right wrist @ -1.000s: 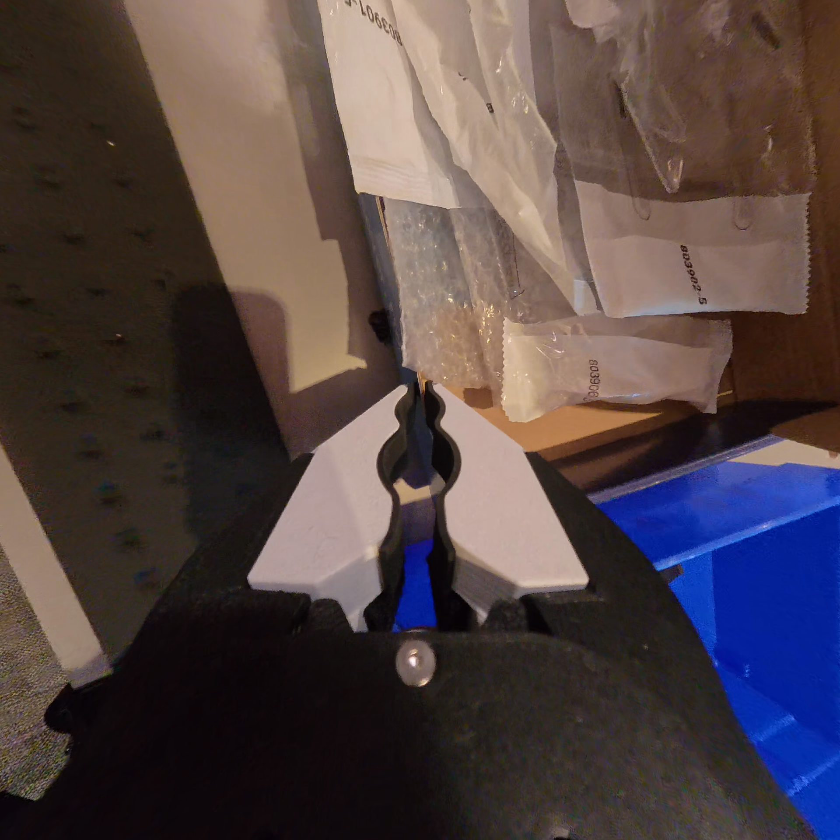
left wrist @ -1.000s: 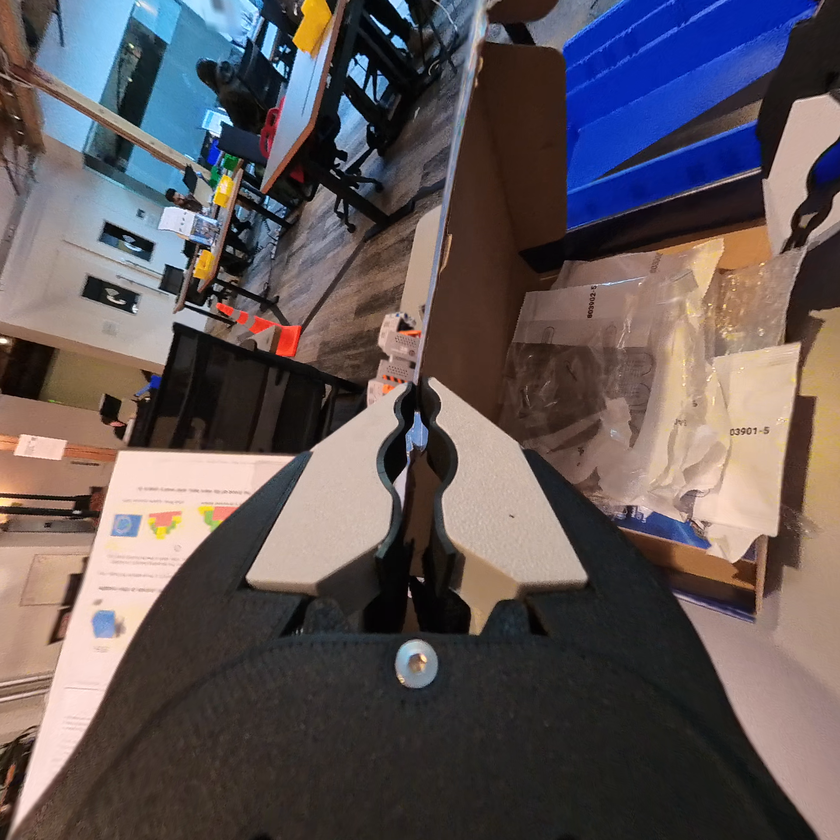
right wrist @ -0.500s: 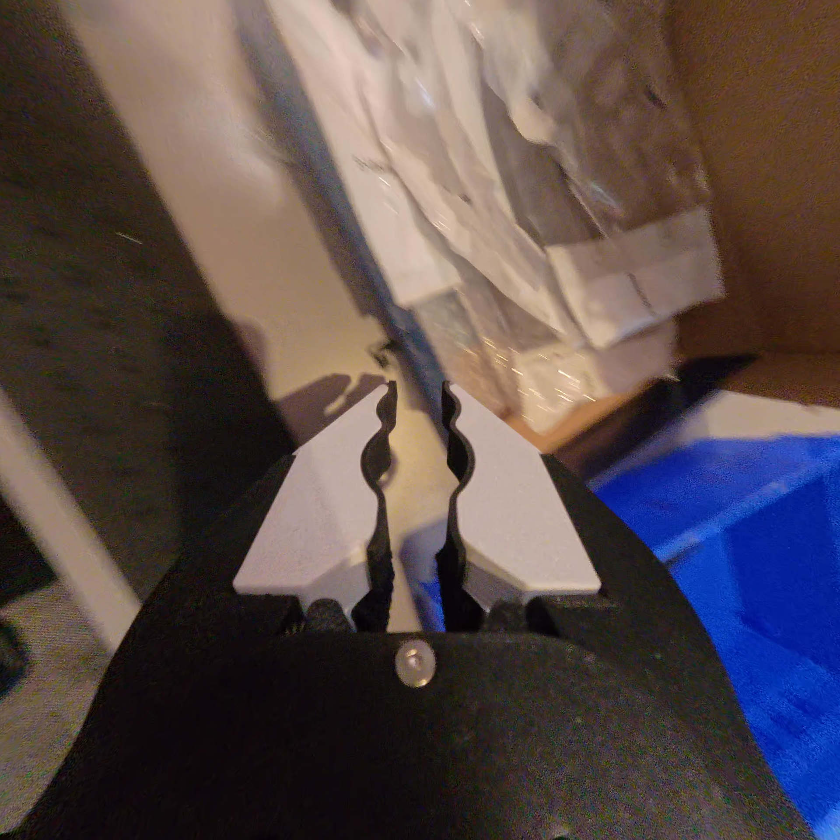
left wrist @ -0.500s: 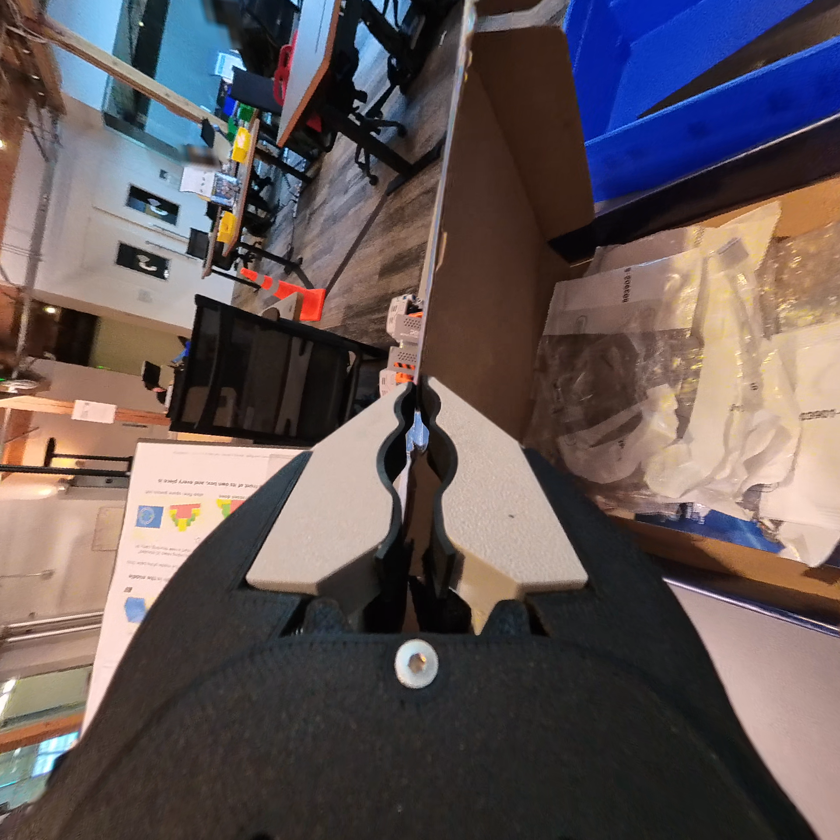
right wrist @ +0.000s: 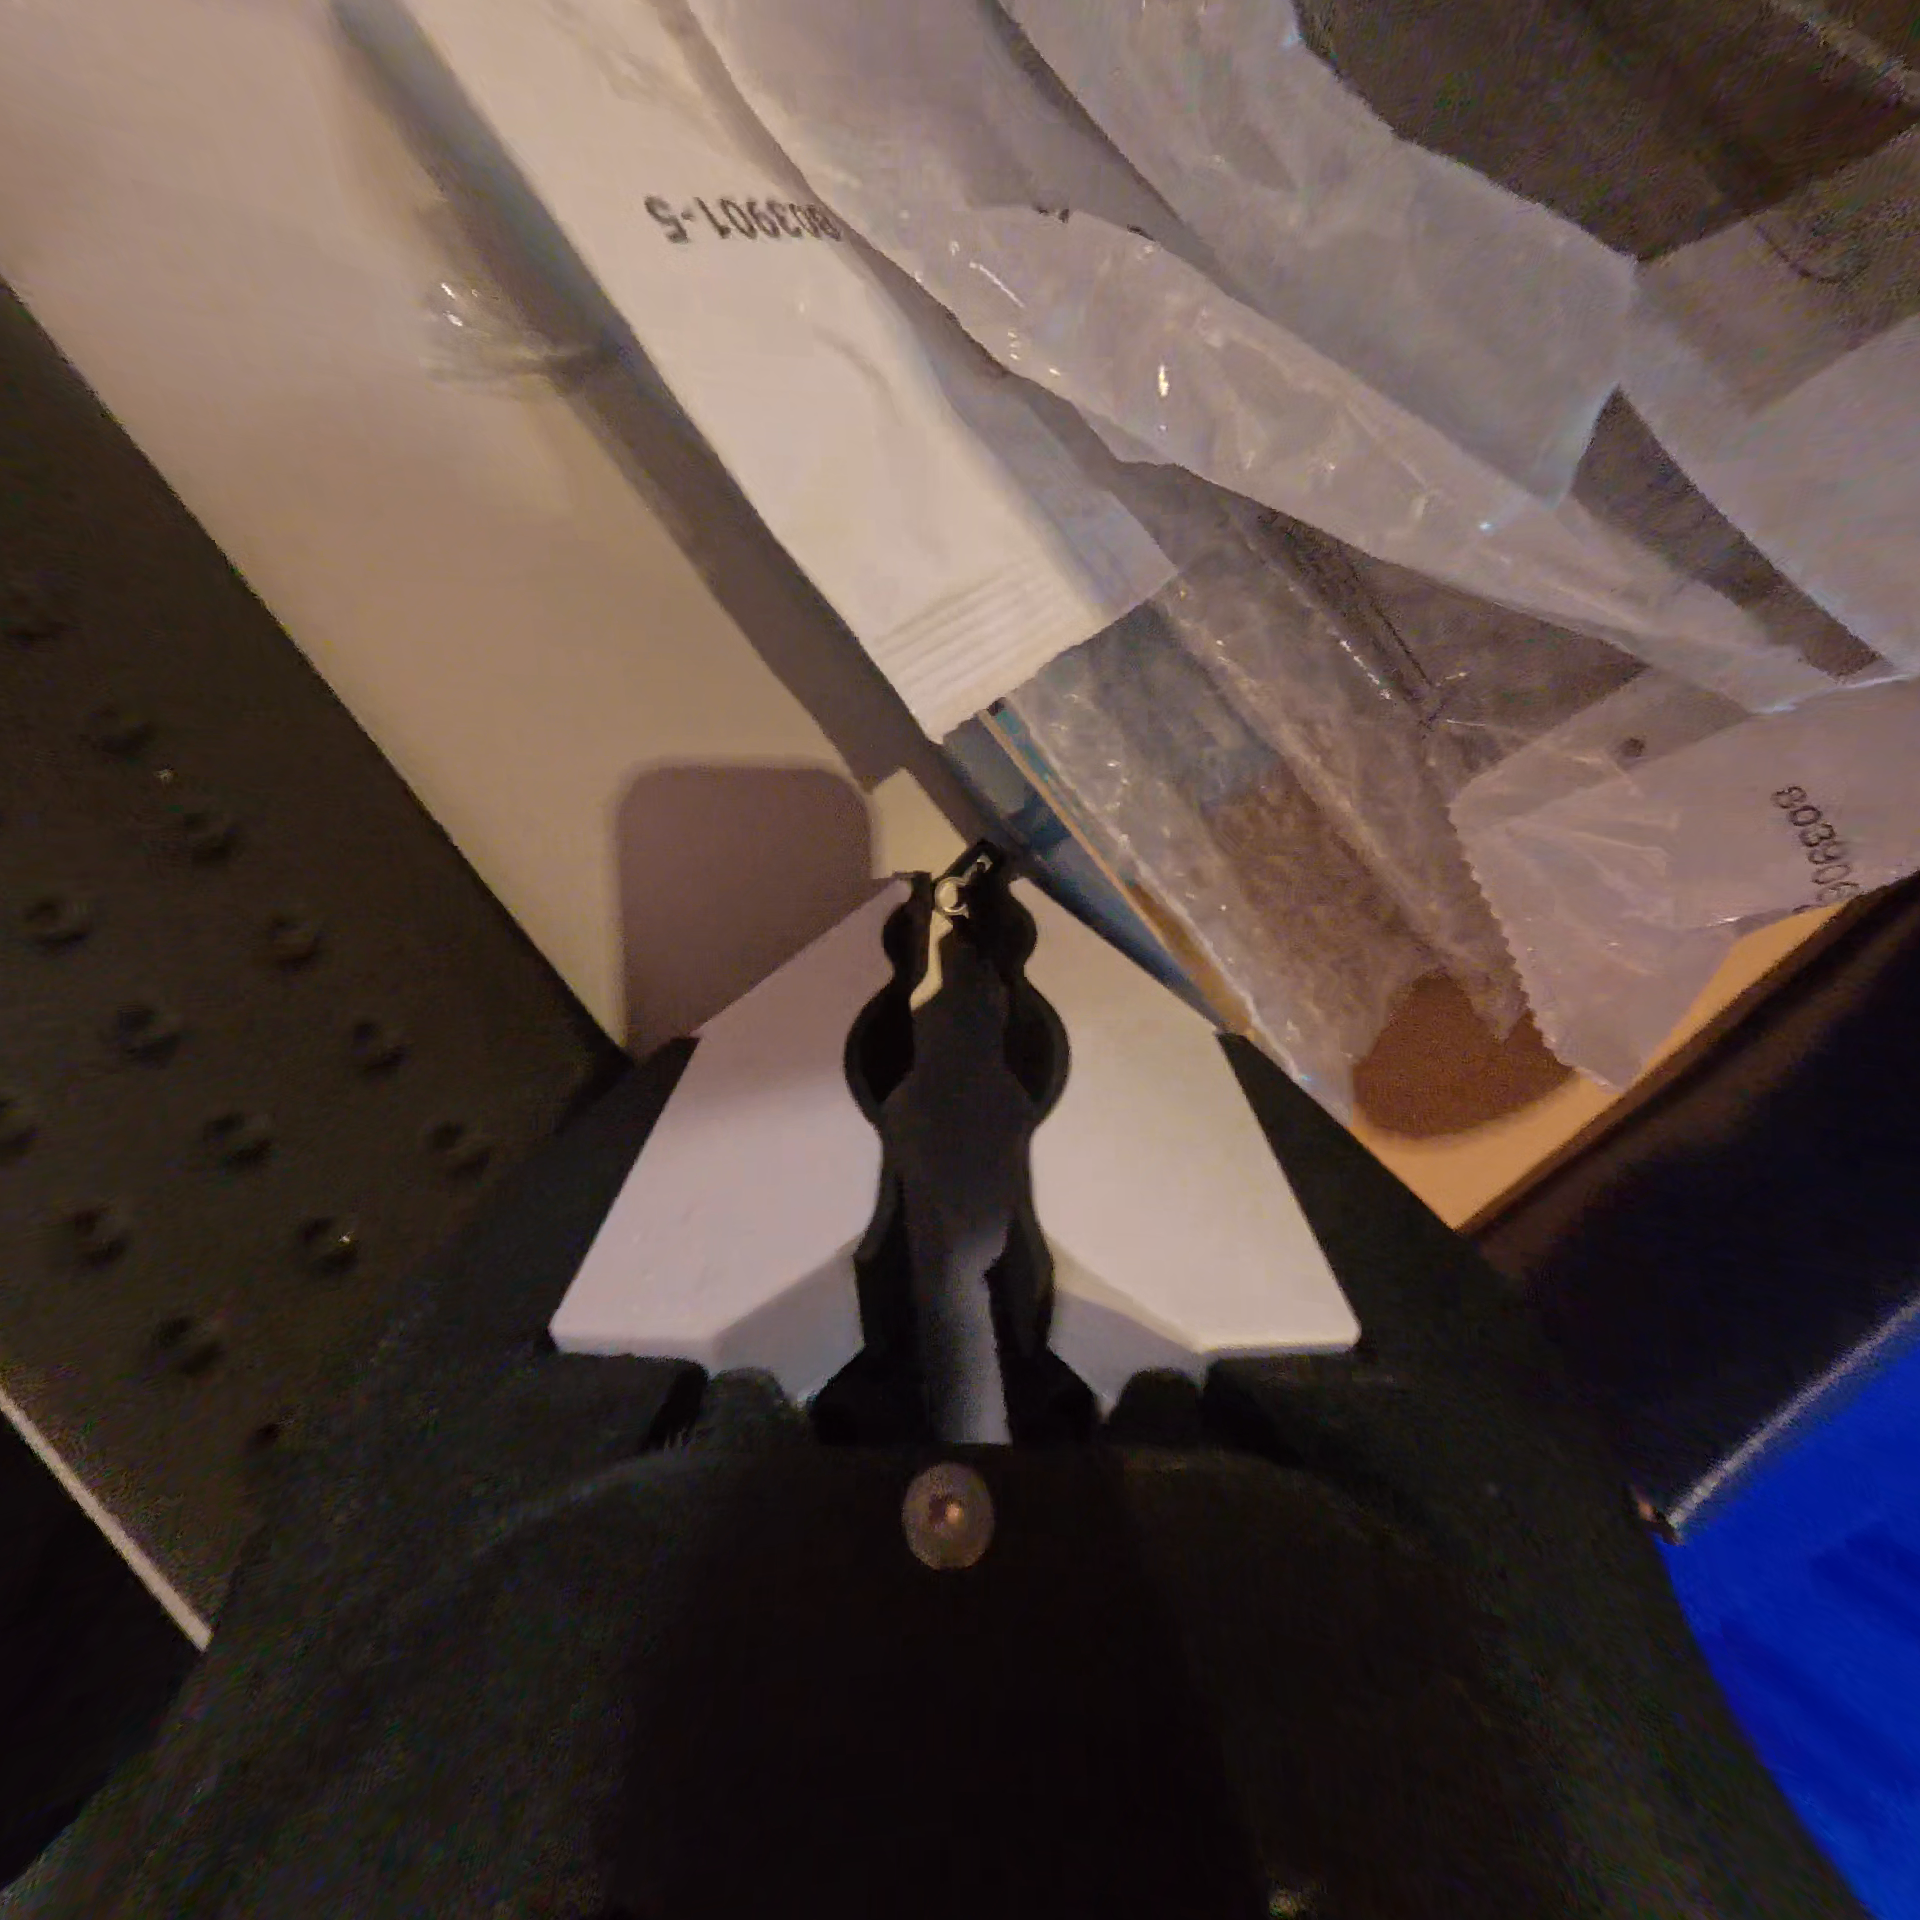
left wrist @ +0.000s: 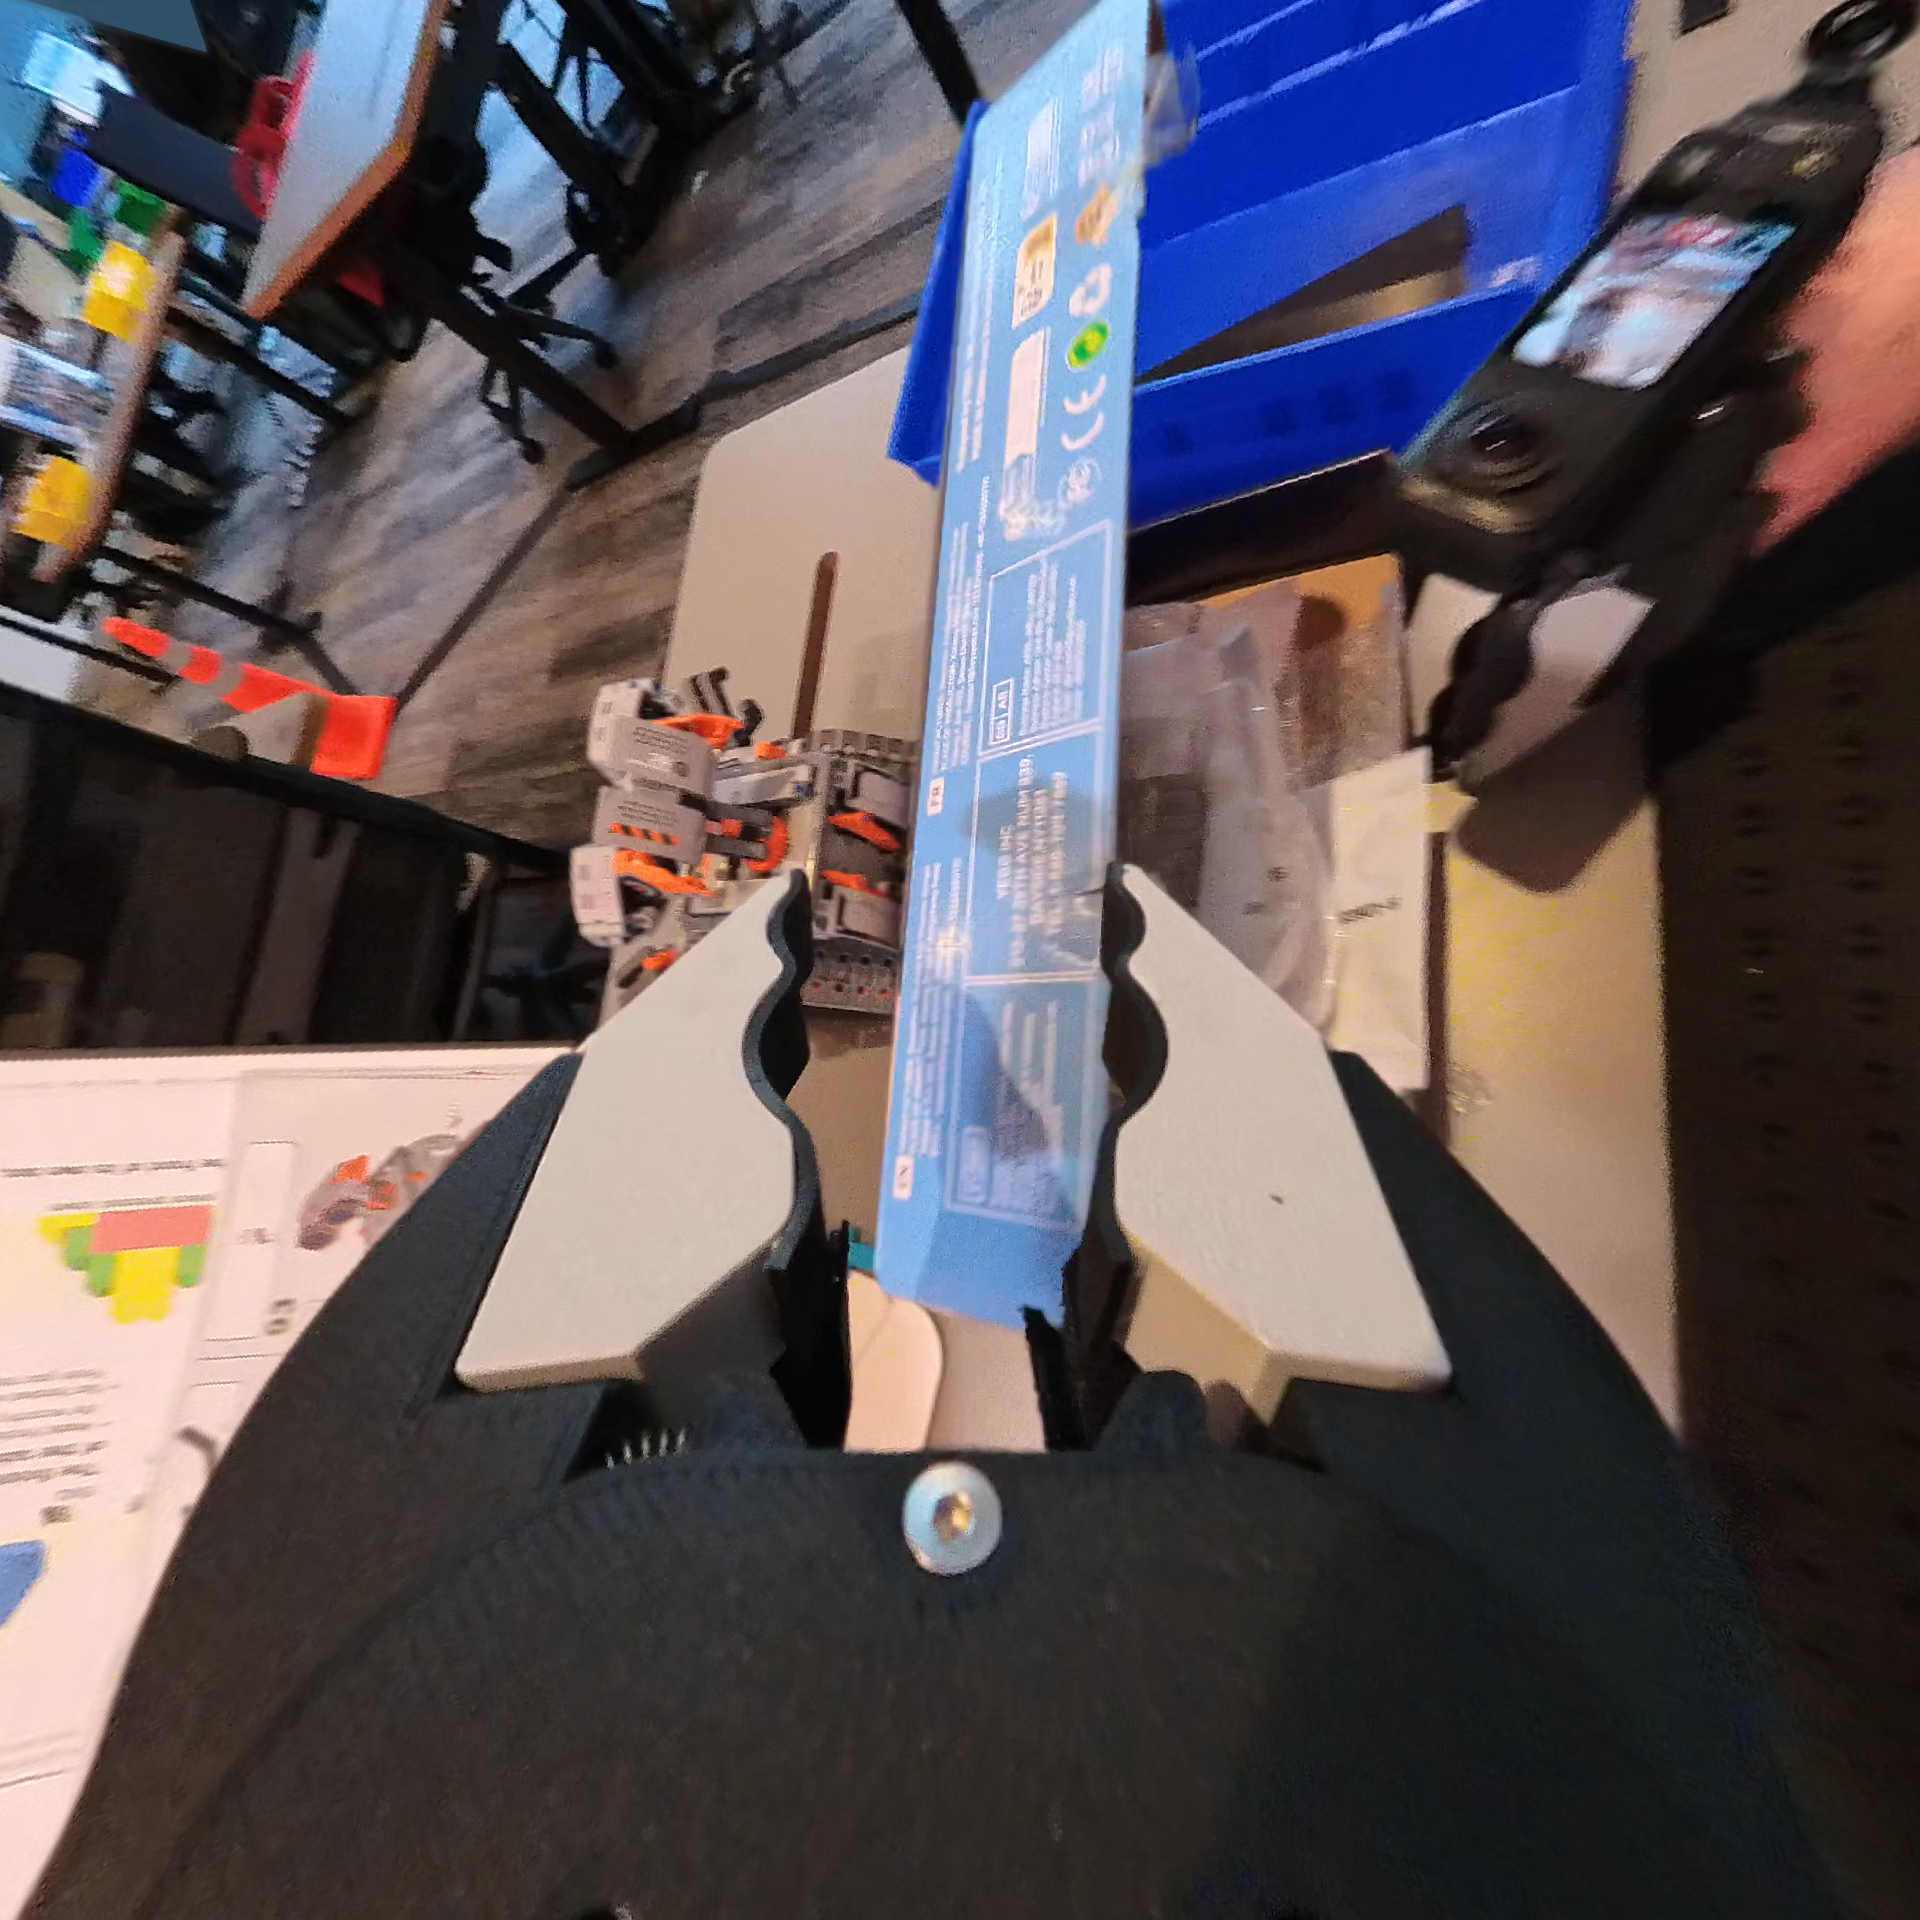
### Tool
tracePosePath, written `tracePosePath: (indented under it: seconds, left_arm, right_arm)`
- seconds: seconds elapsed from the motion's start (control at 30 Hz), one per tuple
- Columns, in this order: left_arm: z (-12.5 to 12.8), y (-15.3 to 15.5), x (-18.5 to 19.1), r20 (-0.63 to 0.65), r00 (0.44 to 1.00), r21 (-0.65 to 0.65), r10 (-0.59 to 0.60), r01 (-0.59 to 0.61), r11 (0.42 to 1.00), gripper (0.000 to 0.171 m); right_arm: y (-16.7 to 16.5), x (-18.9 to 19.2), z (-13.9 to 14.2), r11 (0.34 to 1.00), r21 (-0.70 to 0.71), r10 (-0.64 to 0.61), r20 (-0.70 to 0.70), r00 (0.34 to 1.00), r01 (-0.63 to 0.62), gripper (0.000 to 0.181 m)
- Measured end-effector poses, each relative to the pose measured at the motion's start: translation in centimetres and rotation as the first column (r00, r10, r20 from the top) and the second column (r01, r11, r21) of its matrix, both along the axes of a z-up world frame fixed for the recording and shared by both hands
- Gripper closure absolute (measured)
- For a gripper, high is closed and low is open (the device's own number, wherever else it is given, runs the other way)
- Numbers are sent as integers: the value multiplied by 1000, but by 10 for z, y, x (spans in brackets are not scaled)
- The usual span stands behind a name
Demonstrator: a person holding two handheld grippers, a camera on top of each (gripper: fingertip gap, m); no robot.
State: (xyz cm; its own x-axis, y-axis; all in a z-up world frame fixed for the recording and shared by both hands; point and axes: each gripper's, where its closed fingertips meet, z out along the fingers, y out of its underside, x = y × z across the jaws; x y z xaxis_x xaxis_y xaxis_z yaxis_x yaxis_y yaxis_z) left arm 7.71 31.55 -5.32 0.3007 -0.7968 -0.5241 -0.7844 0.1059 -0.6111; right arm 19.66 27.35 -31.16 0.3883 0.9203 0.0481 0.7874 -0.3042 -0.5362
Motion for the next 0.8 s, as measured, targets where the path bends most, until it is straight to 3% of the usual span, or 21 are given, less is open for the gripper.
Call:
tracePosePath:
  seconds: [0.17, 0.33, 0.6, 0.8]
  left_arm:
    - [3, -31, -19, 48, 998, -90, -38, 42, 995, 119]
    - [-5, -60, -74, 50, 995, -58, 81, -78, 995, 119]
    - [-61, -124, -193, 87, 927, -95, 365, -357, 929, 117]
    - [-112, -183, -226, 72, 896, -174, 438, -421, 890, 130]
  right_arm:
    - [-16, -10, 5, 997, -34, 73, -33, 997, -74, 173]
    - [-57, -42, 24, 973, 1, 229, -109, 967, -230, 173]
    - [-129, -121, 75, 856, 173, 516, -226, 826, -487, 173]
    - [-124, -213, 121, 811, 269, 583, -298, 756, -519, 174]
